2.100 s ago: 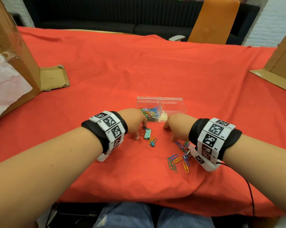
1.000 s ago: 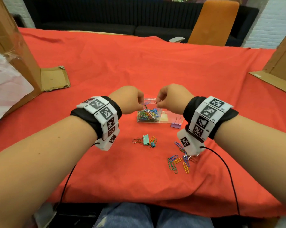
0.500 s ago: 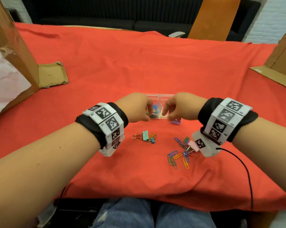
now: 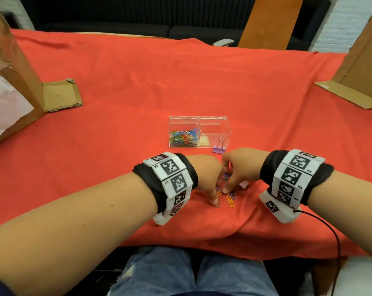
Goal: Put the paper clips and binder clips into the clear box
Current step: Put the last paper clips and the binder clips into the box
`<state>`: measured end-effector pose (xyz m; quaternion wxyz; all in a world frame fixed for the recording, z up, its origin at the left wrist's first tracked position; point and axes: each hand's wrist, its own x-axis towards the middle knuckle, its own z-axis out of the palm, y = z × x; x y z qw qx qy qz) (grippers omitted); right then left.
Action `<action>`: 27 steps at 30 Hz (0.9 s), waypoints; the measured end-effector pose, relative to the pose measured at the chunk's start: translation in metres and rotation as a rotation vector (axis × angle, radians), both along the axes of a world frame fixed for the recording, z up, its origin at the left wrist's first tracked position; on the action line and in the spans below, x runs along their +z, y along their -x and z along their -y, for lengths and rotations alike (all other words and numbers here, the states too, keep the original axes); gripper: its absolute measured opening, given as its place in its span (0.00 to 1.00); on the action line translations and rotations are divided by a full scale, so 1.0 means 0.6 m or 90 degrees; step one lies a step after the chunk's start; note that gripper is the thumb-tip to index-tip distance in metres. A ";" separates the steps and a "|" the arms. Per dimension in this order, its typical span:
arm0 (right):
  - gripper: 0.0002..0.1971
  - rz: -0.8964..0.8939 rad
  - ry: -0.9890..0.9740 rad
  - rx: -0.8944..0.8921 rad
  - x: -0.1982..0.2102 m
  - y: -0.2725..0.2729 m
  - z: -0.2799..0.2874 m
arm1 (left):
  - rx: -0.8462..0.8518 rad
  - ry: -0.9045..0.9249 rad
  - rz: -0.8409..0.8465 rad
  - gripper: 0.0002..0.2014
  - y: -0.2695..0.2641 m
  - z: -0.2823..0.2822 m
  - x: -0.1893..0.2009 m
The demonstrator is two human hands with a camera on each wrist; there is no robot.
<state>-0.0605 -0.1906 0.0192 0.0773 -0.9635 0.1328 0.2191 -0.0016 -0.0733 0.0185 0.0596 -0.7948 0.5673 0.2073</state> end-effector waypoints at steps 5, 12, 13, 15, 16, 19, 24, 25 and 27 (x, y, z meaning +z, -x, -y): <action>0.08 -0.005 -0.043 0.053 -0.007 -0.006 -0.004 | 0.001 -0.008 -0.009 0.22 0.005 0.013 -0.004; 0.07 0.032 -0.105 -0.003 -0.005 -0.012 0.011 | 0.066 -0.059 -0.111 0.15 -0.016 0.007 -0.005; 0.06 0.039 -0.115 -0.008 -0.004 -0.013 0.013 | 0.074 -0.055 -0.119 0.13 -0.022 0.004 -0.004; 0.03 0.052 -0.126 -0.017 0.002 -0.017 0.017 | 0.086 -0.030 -0.117 0.09 -0.034 -0.002 0.000; 0.03 0.064 -0.128 -0.020 0.006 -0.020 0.018 | 0.092 -0.007 -0.108 0.07 -0.041 -0.005 0.004; 0.03 0.120 -0.152 -0.033 0.023 -0.034 0.018 | 0.124 0.066 -0.088 0.06 -0.068 -0.016 0.024; 0.02 0.296 -0.234 -0.108 0.053 -0.071 0.016 | 0.184 0.182 -0.031 0.09 -0.121 -0.030 0.063; 0.04 0.329 -0.244 -0.128 0.057 -0.080 0.016 | 0.200 0.206 -0.009 0.10 -0.131 -0.031 0.068; 0.08 0.373 -0.260 -0.160 0.062 -0.099 0.018 | 0.233 0.253 0.020 0.09 -0.151 -0.032 0.077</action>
